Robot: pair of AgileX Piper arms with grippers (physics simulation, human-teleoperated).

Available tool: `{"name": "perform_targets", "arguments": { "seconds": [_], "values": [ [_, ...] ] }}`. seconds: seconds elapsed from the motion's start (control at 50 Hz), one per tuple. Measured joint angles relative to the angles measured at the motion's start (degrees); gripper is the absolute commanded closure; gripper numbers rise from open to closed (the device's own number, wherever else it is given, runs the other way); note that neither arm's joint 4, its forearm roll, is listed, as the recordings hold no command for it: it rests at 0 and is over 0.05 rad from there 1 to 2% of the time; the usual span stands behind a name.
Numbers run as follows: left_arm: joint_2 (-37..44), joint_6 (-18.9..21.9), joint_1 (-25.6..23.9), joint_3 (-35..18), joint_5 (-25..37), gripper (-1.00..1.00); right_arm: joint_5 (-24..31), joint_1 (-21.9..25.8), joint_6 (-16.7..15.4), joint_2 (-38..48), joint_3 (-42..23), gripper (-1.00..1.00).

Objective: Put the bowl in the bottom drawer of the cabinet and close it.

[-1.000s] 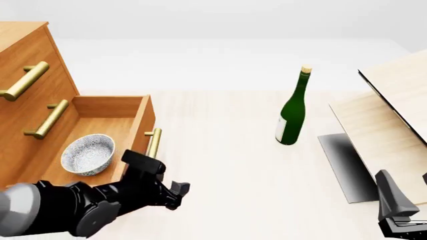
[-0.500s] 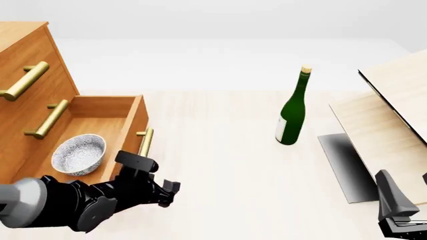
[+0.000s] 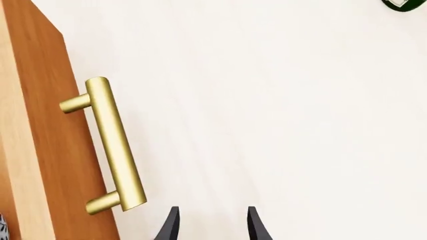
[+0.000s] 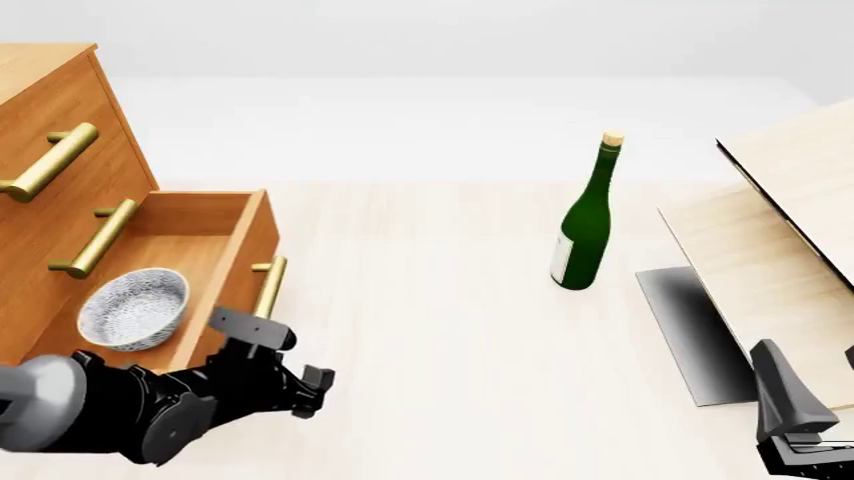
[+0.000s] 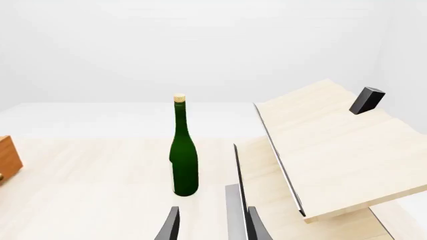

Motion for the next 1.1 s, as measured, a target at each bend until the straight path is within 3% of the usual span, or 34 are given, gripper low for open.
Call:
{"name": "perform_targets", "arguments": {
  "seconds": [0.52,1.1],
  "values": [
    [-7.0,5.1,7.2,3.0,3.0,-1.00,0.0,0.0,0.0,0.0,0.0,-1.00],
    [-7.9,9.0,14.7,4.0,2.9,-1.00,0.0,0.0,0.0,0.0,0.0,-1.00]
  ]
}}
